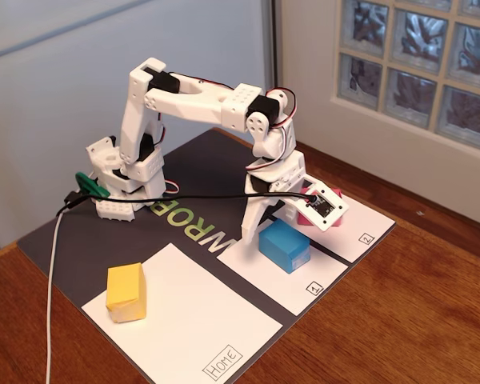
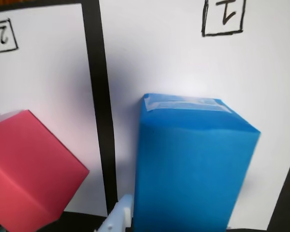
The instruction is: Move box blue to home
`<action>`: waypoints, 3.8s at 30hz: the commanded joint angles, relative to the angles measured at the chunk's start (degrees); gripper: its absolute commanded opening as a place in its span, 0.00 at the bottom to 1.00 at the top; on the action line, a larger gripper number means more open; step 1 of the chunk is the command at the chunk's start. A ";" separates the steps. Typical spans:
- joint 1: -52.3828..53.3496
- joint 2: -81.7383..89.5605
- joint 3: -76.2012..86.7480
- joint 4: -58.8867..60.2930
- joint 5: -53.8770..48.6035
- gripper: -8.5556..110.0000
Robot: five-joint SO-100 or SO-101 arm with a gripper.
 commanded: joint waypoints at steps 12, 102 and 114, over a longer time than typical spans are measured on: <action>-1.23 -8.70 -7.12 -2.02 -3.87 0.50; 35.16 -4.48 -10.55 5.62 -21.97 0.07; 33.49 0.26 6.24 -5.89 -22.24 0.07</action>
